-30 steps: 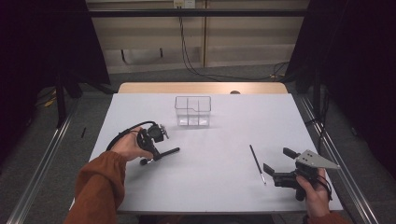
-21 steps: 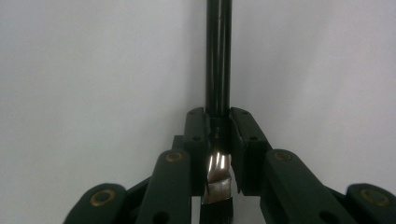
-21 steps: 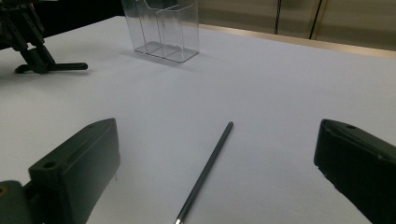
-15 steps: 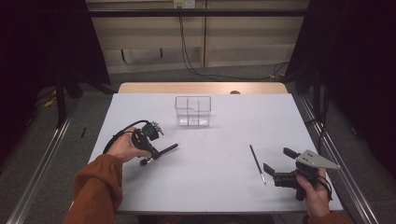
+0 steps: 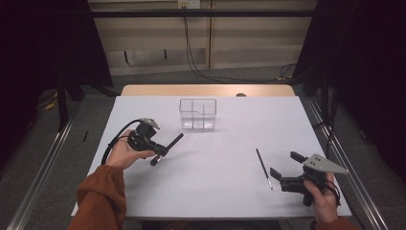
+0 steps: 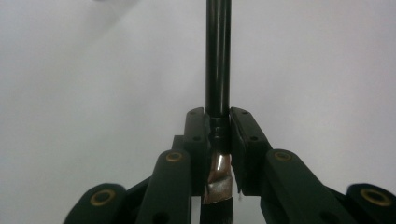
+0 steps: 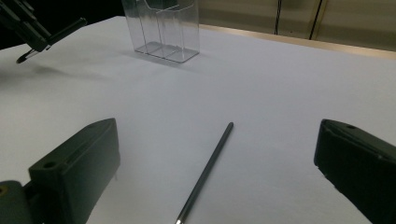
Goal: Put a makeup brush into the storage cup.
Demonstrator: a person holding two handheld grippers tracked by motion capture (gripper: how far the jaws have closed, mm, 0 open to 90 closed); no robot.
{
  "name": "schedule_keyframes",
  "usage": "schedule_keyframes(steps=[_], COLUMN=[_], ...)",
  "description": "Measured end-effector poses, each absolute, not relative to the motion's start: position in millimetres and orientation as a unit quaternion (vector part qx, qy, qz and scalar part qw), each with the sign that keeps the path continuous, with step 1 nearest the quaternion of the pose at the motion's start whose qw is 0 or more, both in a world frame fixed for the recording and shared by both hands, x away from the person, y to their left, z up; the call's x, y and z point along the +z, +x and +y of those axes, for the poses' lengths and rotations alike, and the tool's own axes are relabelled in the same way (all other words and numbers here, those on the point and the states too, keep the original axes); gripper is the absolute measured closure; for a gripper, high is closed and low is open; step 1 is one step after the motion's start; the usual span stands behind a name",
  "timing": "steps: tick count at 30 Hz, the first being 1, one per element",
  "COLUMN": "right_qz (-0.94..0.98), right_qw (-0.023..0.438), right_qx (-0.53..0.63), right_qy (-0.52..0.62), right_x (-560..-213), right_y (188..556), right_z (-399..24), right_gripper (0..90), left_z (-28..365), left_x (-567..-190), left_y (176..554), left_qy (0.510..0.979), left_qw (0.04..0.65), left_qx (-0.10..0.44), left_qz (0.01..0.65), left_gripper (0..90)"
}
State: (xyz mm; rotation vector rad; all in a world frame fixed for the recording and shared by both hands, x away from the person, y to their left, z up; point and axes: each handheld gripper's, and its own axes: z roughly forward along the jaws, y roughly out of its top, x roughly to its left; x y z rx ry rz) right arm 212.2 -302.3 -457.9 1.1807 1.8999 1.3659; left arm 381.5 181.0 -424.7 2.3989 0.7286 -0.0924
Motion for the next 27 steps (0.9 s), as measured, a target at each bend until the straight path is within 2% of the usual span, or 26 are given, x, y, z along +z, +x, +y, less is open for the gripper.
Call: schedule_keyframes(steps=[20, 27], right_qz=[0.698, 0.697], right_qw=[0.256, 0.255], right_qx=[0.507, 0.509], right_qy=[0.435, 0.435], right_x=[-458.1, -457.8], right_y=[213.1, 213.1], right_z=[-302.9, -302.8], right_gripper=[0.3, 0.3], left_z=[201.1, 203.7], left_x=[-423.7, -423.1], left_y=[356.4, 343.3], left_qy=[0.830, 0.821], left_qw=[0.452, 0.468], left_qx=[0.028, 0.046], left_qz=[0.327, 0.325], left_gripper=[77.7, 77.7])
